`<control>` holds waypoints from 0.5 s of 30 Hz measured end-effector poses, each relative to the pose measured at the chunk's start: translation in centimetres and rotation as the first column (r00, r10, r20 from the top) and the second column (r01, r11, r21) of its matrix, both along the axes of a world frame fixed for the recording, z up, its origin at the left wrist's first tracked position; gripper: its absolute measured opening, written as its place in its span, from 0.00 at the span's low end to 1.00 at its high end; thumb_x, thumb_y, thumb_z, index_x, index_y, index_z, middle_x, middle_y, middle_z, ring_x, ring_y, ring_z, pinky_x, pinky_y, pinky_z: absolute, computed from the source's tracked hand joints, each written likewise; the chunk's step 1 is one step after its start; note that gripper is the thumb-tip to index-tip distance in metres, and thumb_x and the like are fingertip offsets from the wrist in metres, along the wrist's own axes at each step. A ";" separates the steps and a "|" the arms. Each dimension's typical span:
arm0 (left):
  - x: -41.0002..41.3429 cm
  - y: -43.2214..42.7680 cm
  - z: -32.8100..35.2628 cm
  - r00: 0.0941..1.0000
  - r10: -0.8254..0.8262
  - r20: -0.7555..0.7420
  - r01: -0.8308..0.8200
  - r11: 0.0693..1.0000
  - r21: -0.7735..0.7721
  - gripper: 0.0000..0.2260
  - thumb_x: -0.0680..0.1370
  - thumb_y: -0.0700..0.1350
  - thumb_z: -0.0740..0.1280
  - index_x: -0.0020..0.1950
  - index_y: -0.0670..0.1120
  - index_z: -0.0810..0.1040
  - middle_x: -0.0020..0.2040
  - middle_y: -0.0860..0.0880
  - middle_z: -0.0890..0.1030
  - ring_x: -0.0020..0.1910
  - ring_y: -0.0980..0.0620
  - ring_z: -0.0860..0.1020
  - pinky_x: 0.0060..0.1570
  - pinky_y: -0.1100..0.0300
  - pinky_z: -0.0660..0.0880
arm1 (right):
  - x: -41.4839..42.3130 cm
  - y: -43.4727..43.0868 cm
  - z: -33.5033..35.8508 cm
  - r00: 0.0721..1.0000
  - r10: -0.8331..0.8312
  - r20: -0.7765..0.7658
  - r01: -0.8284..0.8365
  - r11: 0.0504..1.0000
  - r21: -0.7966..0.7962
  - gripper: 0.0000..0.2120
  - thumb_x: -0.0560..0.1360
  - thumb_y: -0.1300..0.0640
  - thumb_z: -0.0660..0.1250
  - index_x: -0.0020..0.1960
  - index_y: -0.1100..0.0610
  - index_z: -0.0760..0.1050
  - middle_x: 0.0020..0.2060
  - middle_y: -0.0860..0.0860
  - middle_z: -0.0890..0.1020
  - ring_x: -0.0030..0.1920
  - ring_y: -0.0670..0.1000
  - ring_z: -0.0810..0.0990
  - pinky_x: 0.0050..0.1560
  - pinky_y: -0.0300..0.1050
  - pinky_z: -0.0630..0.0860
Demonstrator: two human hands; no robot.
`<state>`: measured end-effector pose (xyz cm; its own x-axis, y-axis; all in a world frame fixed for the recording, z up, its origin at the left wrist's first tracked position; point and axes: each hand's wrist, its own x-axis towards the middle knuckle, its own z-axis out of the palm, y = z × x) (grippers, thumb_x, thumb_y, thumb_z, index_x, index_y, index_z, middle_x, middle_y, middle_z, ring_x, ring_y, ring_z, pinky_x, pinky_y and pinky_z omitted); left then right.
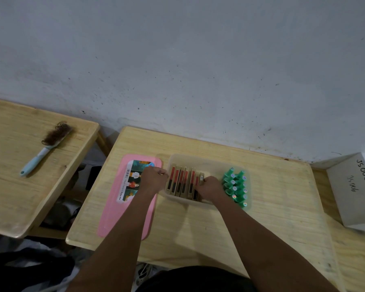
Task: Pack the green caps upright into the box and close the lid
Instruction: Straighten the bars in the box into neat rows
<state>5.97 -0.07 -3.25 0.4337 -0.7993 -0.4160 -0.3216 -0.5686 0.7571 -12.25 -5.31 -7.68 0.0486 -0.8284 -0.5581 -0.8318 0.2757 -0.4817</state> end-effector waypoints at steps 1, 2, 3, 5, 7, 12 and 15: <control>0.0 0.0 0.0 1.000 -0.002 0.004 0.002 1.000 0.002 0.10 0.76 0.36 0.66 0.56 0.38 0.81 0.54 0.40 0.83 0.53 0.44 0.81 0.56 0.51 0.78 | 0.0 0.0 0.0 1.000 -0.012 0.007 0.012 1.000 0.006 0.15 0.74 0.55 0.66 0.30 0.58 0.72 0.26 0.52 0.74 0.28 0.48 0.72 0.27 0.39 0.66; 0.0 0.0 0.1 1.000 -0.005 0.007 0.005 1.000 0.003 0.11 0.76 0.36 0.66 0.57 0.38 0.81 0.54 0.40 0.83 0.53 0.44 0.81 0.56 0.52 0.78 | 0.0 0.0 -0.1 1.000 -0.023 0.007 0.023 1.000 0.012 0.16 0.75 0.55 0.66 0.30 0.58 0.72 0.26 0.52 0.74 0.27 0.48 0.72 0.28 0.39 0.67; 0.0 0.0 0.1 1.000 -0.008 0.011 0.008 1.000 0.005 0.11 0.76 0.36 0.66 0.57 0.38 0.81 0.54 0.40 0.83 0.52 0.44 0.81 0.56 0.52 0.78 | 0.0 0.0 0.0 0.999 -0.038 0.022 0.037 0.999 0.018 0.17 0.75 0.54 0.65 0.30 0.59 0.73 0.26 0.53 0.75 0.27 0.49 0.72 0.29 0.40 0.68; 0.0 0.0 0.1 1.000 -0.021 0.024 0.021 1.000 0.007 0.11 0.76 0.36 0.66 0.57 0.38 0.80 0.54 0.40 0.83 0.52 0.44 0.81 0.56 0.52 0.78 | -0.1 0.1 0.1 0.993 -0.094 0.077 0.094 0.996 0.008 0.16 0.75 0.55 0.65 0.34 0.64 0.77 0.31 0.58 0.80 0.30 0.52 0.75 0.34 0.43 0.72; 0.0 0.0 0.1 0.999 -0.034 0.040 0.033 0.999 0.008 0.11 0.76 0.36 0.66 0.56 0.38 0.81 0.53 0.40 0.84 0.51 0.44 0.82 0.56 0.50 0.78 | -0.3 0.2 0.3 0.974 -0.164 0.155 0.169 0.986 -0.016 0.11 0.75 0.58 0.65 0.45 0.67 0.80 0.38 0.60 0.83 0.34 0.54 0.79 0.37 0.46 0.75; 0.1 0.0 0.2 0.999 -0.036 0.030 0.036 0.999 0.015 0.11 0.76 0.36 0.66 0.56 0.38 0.81 0.53 0.40 0.84 0.49 0.44 0.82 0.54 0.49 0.79 | -0.3 0.6 1.9 0.865 -0.337 0.371 0.335 0.939 0.073 0.16 0.77 0.60 0.64 0.64 0.62 0.74 0.46 0.55 0.82 0.40 0.50 0.79 0.41 0.45 0.75; 0.0 0.1 0.2 0.999 -0.027 0.021 0.026 1.000 0.014 0.10 0.76 0.36 0.66 0.56 0.38 0.81 0.53 0.40 0.83 0.49 0.44 0.82 0.54 0.49 0.79 | -0.2 1.0 2.9 0.830 -0.342 0.441 0.330 0.938 0.105 0.13 0.78 0.58 0.65 0.61 0.59 0.79 0.42 0.50 0.82 0.42 0.48 0.78 0.53 0.50 0.77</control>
<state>5.98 -0.02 -3.05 0.4214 -0.8047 -0.4181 -0.3528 -0.5702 0.7419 -12.44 -4.27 -4.82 0.0179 -0.8262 -0.5631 -0.3824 0.5147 -0.7673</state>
